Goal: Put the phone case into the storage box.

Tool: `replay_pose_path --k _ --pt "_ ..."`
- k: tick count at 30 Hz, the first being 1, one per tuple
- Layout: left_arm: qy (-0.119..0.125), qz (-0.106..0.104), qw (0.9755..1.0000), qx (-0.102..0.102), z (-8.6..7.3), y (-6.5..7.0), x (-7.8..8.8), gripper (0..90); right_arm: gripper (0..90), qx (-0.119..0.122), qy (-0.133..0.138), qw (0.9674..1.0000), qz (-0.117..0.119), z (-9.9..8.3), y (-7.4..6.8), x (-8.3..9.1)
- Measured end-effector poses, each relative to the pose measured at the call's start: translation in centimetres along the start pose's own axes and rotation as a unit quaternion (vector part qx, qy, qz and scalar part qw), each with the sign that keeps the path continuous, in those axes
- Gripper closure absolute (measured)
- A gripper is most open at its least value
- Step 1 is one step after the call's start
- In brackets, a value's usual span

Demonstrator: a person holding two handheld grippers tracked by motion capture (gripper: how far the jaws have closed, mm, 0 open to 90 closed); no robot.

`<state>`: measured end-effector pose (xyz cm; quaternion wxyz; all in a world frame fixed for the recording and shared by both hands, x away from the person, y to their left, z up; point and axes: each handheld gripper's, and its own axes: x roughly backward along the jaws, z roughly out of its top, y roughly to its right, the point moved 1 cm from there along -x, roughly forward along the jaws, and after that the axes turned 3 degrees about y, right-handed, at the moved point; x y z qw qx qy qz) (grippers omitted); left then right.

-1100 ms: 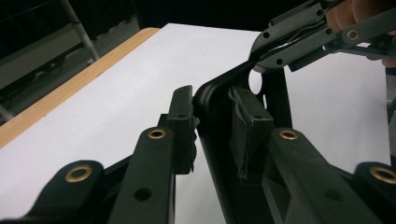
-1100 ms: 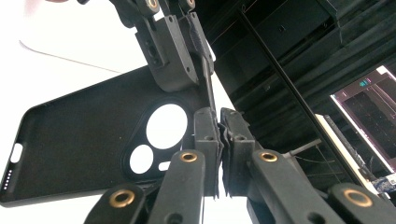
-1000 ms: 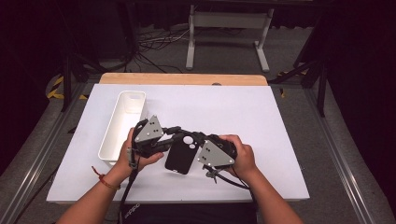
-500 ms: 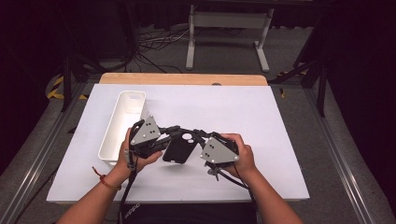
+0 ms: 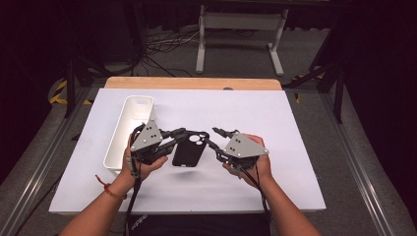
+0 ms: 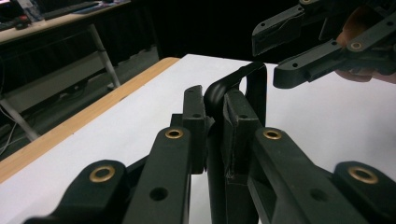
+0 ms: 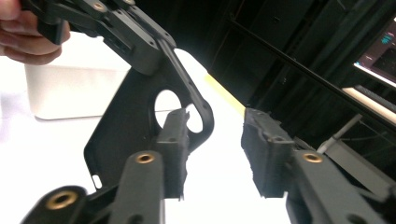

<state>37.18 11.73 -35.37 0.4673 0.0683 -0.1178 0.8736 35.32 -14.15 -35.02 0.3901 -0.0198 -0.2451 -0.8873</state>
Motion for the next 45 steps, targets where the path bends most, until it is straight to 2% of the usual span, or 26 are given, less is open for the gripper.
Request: replay_pose_path --k 4,10,14,18,20,26,34,37,41,45 --pt "0.005 0.01 0.9999 0.007 0.0 -0.4 0.4 81.7 49.6 -0.015 -0.005 0.9998 -0.011 -0.3 0.2 0.0" --pt "0.013 0.014 0.9997 0.016 0.2 -0.6 1.0 81.7 38.1 -0.03 0.004 0.9993 -0.023 -0.6 0.2 0.0" --pt "0.013 0.012 0.9997 0.016 0.2 -0.8 1.3 81.7 30.5 -0.019 -0.006 0.9993 -0.032 -0.9 0.0 0.2" --pt "0.017 0.014 0.9996 0.02 0.2 -0.9 1.4 81.7 23.9 -0.027 -0.01 0.9988 -0.039 -1.7 -0.3 0.4" --pt "0.019 0.017 0.9996 0.014 0.2 -1.0 1.5 81.7 21.3 -0.029 -0.012 0.9987 -0.04 -2.1 -0.5 0.4" --pt "0.021 0.016 0.9995 0.015 0.4 -1.0 1.9 81.7 19.4 -0.028 -0.033 0.9984 -0.035 -3.6 -1.1 0.8" --pt "0.024 0.019 0.9995 0.01 0.6 -1.2 2.3 81.7 19.7 -0.032 -0.042 0.9981 -0.031 -5.0 -1.7 1.7" --pt "0.03 0.021 0.9992 0.015 0.6 -1.3 2.4 81.7 19.7 -0.035 -0.042 0.9981 -0.028 -5.5 -1.8 2.1" --pt "0.029 0.024 0.9992 0.012 0.7 -1.5 2.7 81.7 19.7 -0.042 -0.049 0.9976 -0.023 -6.2 -1.9 2.5" --pt "0.035 0.028 0.9989 0.014 0.7 -1.5 2.8 81.7 19.7 -0.04 -0.057 0.9973 -0.022 -6.7 -2.0 2.9"
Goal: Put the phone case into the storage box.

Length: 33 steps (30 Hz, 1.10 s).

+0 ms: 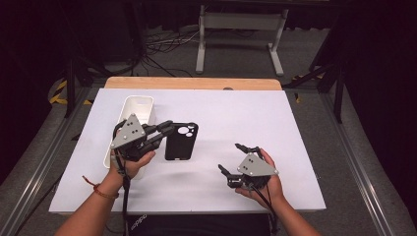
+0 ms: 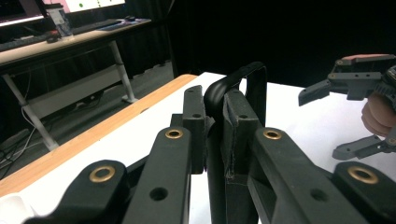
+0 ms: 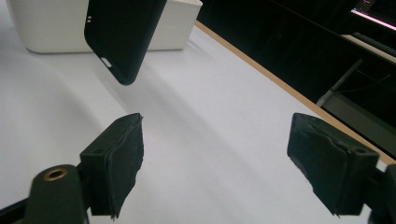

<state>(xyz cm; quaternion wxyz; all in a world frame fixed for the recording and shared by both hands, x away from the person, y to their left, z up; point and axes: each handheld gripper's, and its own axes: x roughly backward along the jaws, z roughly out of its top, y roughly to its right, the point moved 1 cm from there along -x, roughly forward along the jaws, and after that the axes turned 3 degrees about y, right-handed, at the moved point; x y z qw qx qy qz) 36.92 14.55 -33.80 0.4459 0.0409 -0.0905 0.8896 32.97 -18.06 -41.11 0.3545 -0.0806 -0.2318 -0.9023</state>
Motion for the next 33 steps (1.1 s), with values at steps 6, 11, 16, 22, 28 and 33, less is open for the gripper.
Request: replay_pose_path --k 6,11,16,22,28,33 --pt "0.007 0.006 1.0 0.003 0.2 -0.3 0.5 81.7 19.4 -0.016 0.01 0.9998 -0.01 -0.6 0.6 1.4" --pt "0.01 0.008 0.9999 0.003 0.4 -0.5 0.8 81.7 18.2 -0.026 0.01 0.9996 -0.01 -1.2 0.8 1.7" --pt "0.018 0.01 0.9998 0.005 0.6 -0.9 1.1 81.7 16.4 -0.027 -0.001 0.9995 -0.014 -1.7 0.7 1.5" --pt "0.024 0.01 0.9997 0.005 1.1 -1.4 1.6 81.7 14.1 -0.029 -0.002 0.9994 -0.019 -2.0 0.9 1.5" --pt "0.035 0.014 0.9993 0.002 1.6 -1.9 2.3 81.7 12.2 -0.034 0.004 0.9993 -0.018 -2.2 0.9 1.5" --pt "0.035 0.019 0.9992 -0.006 2.0 -2.4 2.7 81.7 12.1 -0.036 0.006 0.999 -0.024 -2.2 1.2 1.6"
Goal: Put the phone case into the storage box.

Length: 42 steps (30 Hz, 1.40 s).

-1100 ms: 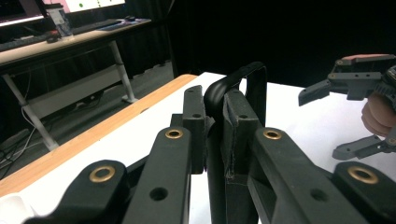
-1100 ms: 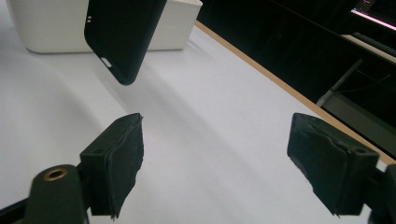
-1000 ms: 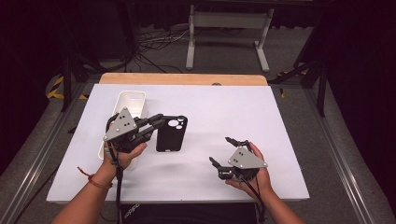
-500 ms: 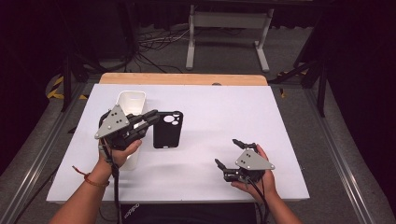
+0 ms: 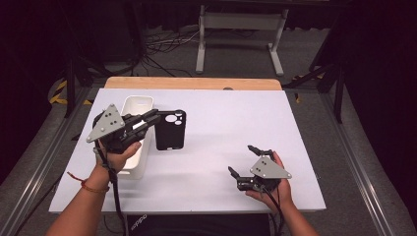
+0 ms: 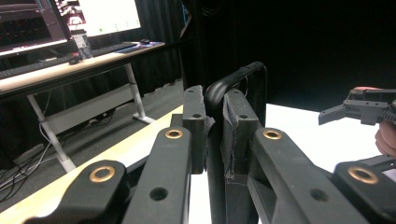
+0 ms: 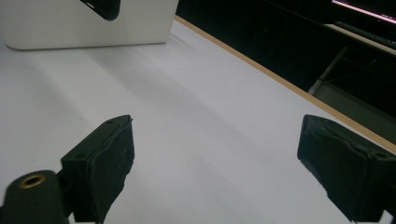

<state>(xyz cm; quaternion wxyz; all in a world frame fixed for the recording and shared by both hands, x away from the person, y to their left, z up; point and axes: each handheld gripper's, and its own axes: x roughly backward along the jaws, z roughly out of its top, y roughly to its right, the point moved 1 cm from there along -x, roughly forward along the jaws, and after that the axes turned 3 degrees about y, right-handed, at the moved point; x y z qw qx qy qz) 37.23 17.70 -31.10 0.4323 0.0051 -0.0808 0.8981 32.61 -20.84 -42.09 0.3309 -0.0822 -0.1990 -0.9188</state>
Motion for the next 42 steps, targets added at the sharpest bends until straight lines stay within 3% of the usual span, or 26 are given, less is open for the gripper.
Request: replay_pose_path --k 11,42 --pt "0.001 0.011 0.9999 -0.009 1.0 -1.4 0.6 81.7 12.1 0.007 -0.007 0.9999 0.002 -0.2 -0.1 -0.2" --pt "-0.005 0.04 0.9991 -0.014 0.7 -6.1 1.9 81.7 12.1 0.002 -0.008 1.0 0.0 -0.4 0.1 -0.3"
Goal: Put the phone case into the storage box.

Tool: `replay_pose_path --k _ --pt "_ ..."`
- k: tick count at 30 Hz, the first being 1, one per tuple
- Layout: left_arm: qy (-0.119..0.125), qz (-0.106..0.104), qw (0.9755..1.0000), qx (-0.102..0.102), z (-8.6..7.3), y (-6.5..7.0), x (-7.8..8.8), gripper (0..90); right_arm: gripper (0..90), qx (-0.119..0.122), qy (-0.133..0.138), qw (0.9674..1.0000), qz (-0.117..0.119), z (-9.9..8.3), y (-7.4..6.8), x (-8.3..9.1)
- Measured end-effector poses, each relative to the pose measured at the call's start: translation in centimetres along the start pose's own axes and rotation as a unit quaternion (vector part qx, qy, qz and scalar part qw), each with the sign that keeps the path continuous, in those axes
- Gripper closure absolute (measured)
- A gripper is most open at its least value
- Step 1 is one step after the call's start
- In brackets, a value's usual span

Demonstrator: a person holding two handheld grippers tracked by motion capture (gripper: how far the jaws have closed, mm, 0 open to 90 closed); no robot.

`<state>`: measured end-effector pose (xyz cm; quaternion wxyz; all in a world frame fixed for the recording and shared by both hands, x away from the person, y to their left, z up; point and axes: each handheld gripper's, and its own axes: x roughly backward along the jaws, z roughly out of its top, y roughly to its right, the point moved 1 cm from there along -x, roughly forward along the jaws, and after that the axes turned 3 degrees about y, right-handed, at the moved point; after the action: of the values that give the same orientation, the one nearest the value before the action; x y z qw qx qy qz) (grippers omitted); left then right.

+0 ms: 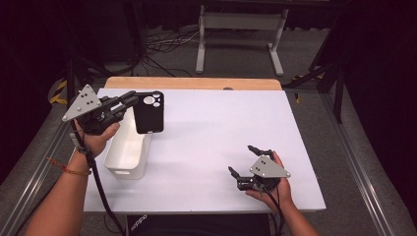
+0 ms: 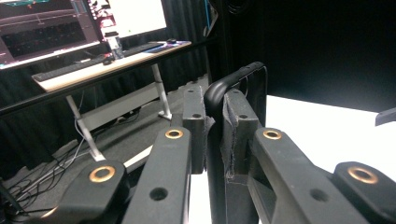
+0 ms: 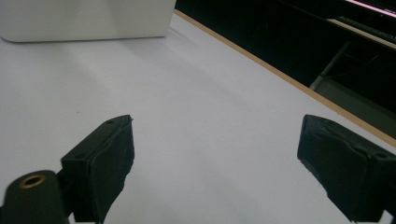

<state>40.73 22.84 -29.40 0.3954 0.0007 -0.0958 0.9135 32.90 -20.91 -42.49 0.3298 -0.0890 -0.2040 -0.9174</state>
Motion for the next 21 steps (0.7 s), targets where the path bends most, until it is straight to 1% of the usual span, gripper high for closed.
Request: replay_pose_path --k 8,9,12,13,19,20,21 --pt "-0.002 0.011 0.9999 0.001 -0.3 -1.3 -0.2 81.7 12.1 -0.001 0.0 1.0 -0.001 0.0 0.1 0.1" --pt "-0.007 0.014 0.9999 0.001 -0.4 -1.6 -0.1 81.7 12.1 -0.001 0.0 1.0 -0.001 0.0 0.1 0.1" --pt "-0.004 0.019 0.9998 0.008 -0.5 -2.3 -0.1 81.7 12.1 -0.001 0.0 1.0 -0.002 0.0 0.2 0.1" --pt "-0.004 0.019 0.9998 0.008 -0.5 -2.3 -0.1 81.7 12.1 -0.001 0.0 1.0 -0.002 0.0 0.2 0.1" --pt "-0.003 0.026 0.9996 0.009 -0.9 -3.3 0.0 81.7 12.1 -0.003 0.0 1.0 -0.004 0.0 0.3 0.0" --pt "-0.007 0.026 0.9996 0.009 -1.0 -3.4 0.1 81.7 12.1 -0.002 0.0 1.0 -0.003 0.0 0.3 0.1" --pt "-0.004 0.03 0.9995 0.012 -1.1 -3.7 0.1 81.7 12.1 -0.002 0.001 1.0 -0.003 0.0 0.3 0.1"
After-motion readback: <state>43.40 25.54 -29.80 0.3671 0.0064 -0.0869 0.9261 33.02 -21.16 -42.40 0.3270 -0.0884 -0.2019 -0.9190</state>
